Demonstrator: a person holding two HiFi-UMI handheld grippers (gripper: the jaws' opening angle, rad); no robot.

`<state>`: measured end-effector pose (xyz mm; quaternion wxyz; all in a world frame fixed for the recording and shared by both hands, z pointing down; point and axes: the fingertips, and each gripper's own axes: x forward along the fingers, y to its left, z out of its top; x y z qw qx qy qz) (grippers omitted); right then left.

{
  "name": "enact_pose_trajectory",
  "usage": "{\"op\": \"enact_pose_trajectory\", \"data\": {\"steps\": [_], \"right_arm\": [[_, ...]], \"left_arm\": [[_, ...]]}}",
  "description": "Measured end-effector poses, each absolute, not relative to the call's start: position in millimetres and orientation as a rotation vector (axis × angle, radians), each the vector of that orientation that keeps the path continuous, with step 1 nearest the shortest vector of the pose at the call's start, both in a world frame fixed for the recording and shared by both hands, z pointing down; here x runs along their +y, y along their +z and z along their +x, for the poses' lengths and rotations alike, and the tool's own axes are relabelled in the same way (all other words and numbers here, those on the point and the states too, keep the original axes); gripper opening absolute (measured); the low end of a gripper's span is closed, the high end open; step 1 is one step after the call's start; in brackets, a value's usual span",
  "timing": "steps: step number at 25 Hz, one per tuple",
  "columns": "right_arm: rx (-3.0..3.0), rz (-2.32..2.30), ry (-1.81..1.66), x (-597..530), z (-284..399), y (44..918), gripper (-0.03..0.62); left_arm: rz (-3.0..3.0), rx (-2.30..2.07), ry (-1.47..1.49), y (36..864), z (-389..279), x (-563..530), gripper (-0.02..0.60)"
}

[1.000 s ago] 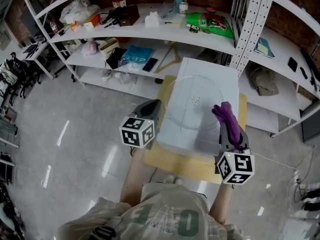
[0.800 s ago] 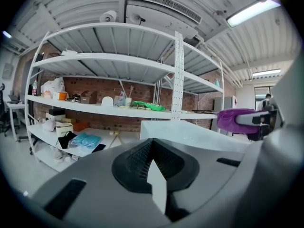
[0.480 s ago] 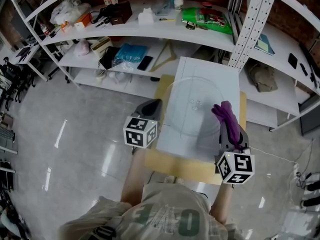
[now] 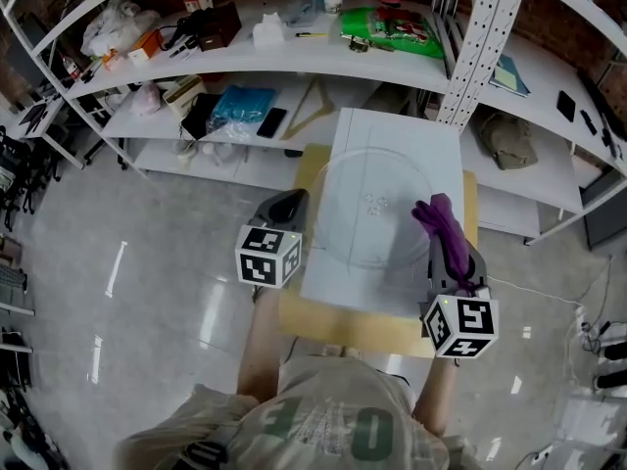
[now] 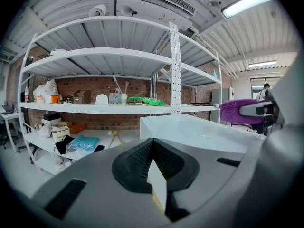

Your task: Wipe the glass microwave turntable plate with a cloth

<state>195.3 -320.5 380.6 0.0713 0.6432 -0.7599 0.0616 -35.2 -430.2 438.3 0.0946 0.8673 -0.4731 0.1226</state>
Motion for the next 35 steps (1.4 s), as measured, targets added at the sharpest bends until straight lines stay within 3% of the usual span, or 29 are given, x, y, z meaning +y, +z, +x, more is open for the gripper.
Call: {"op": "enact_pose_trajectory", "data": {"steps": [17, 35], "right_arm": [[-2.277, 1.92, 0.196, -323, 196, 385, 0.051], [-2.256, 1.87, 0.199, -316, 188, 393, 0.051]], "left_arm": [[2.664, -1.277, 0.443, 446, 0, -425, 0.002], [2.912, -0.995, 0.264, 439, 25, -400, 0.002]]}}
